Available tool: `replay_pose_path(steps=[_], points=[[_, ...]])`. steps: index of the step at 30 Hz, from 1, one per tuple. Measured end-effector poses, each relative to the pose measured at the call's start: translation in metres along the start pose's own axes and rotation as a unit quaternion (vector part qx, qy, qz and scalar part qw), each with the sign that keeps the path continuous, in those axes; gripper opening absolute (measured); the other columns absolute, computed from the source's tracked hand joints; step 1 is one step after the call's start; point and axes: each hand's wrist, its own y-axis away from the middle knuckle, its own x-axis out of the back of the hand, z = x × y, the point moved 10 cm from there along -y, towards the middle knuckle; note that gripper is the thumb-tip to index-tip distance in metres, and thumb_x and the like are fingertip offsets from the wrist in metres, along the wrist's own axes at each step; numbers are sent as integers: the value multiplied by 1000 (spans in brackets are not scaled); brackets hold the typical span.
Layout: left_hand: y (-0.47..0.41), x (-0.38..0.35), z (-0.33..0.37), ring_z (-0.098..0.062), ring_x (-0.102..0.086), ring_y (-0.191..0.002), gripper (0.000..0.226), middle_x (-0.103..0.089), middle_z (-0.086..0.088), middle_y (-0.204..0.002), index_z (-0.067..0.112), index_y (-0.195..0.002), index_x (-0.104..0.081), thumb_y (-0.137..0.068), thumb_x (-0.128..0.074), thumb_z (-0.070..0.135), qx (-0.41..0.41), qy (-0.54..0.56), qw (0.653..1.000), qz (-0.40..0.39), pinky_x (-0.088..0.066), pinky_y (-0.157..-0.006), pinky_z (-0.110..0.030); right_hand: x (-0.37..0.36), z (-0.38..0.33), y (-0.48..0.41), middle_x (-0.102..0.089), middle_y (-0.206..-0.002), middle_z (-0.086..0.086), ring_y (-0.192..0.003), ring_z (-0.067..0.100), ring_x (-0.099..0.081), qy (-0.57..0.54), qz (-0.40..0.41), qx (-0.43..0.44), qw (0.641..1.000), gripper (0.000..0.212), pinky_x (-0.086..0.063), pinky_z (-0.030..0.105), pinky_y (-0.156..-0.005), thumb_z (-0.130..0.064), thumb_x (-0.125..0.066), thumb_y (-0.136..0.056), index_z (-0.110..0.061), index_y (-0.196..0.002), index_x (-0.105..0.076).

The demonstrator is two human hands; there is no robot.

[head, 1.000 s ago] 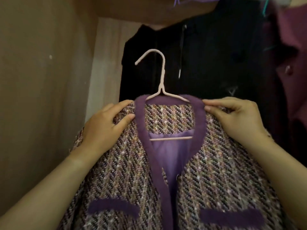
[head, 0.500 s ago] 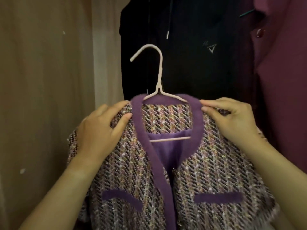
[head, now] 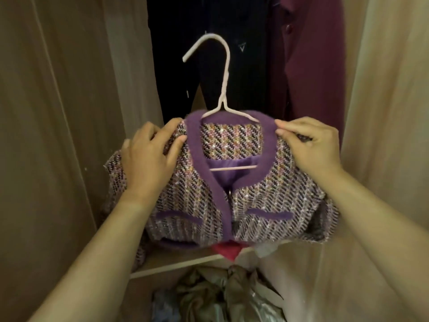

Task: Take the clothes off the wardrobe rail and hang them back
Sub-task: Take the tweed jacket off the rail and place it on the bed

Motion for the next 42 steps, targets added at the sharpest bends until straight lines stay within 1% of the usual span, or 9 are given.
replay_pose_path(steps=[3, 8, 12, 19, 24, 33, 36, 39, 42], points=[[-19, 45, 24, -32, -52, -74, 35, -52, -10, -82, 23, -124, -59, -94, -51, 39, -15, 5, 999, 27, -34, -63, -38, 39, -35, -15, -66, -87, -8, -78, -7, -59, -1, 29, 24, 999, 20, -45, 12, -72, -17, -69, -82, -13, -102, -71], [-6, 111, 79, -32, -52, -72, 36, -53, -10, -82, 23, -124, -59, -95, -50, 41, -48, 2, 998, 49, -33, -60, -37, 107, -76, 6, -68, -87, -3, -78, 7, -63, -23, 46, 34, 998, 22, -47, 17, -72, -18, -69, -82, -13, -104, -69], [24, 152, 128, -28, -51, -71, 33, -53, -7, -82, 26, -122, -60, -95, -51, 42, -47, 4, 998, 40, -32, -60, -34, 169, -101, 44, -66, -88, -11, -79, -5, -59, -31, 39, 11, 999, 26, -46, 12, -68, -16, -70, -81, -17, -107, -65], [121, 179, 195, -26, -53, -67, 33, -53, -3, -81, 26, -120, -62, -93, -51, 42, -16, 42, 997, -66, -41, -57, -38, 239, -107, 149, -69, -90, -6, -82, 11, -65, -39, -31, -91, 995, 25, -54, 33, -68, -18, -70, -81, -21, -106, -67], [232, 173, 240, -27, -59, -70, 39, -58, 0, -83, 24, -114, -66, -89, -49, 48, 24, 95, 978, -183, -44, -58, -36, 297, -114, 269, -66, -89, -16, -84, -7, -61, 20, -97, -200, 975, 27, -46, 7, -75, -10, -71, -79, -18, -105, -67], [347, 180, 364, -26, -59, -65, 32, -56, -2, -76, 27, -109, -69, -88, -55, 46, 9, 282, 913, -293, -47, -58, -42, 463, -181, 415, -68, -88, -2, -77, 7, -64, 189, -57, -321, 926, 21, -51, 16, -71, -15, -69, -80, -9, -101, -71], [366, 186, 406, -24, -59, -67, 28, -57, -3, -76, 29, -109, -69, -88, -58, 44, -37, 362, 874, -321, -46, -59, -39, 512, -222, 451, -67, -86, -6, -77, 1, -62, 277, -11, -366, 888, 19, -49, 15, -75, -11, -72, -79, -9, -98, -73], [385, 191, 448, -16, -52, -66, 26, -54, -2, -73, 27, -107, -70, -87, -59, 41, -85, 429, 831, -344, -35, -59, -28, 547, -269, 485, -67, -85, -3, -76, 3, -62, 335, 32, -388, 858, 19, -51, 22, -74, -7, -72, -78, -11, -97, -73], [406, 193, 494, -17, -50, -65, 24, -45, 7, -75, 31, -107, -69, -86, -61, 37, -118, 494, 768, -389, -43, -62, -37, 579, -314, 514, -68, -84, 3, -75, 10, -63, 385, 65, -409, 824, 21, -52, 28, -70, -8, -72, -78, -14, -98, -72]])
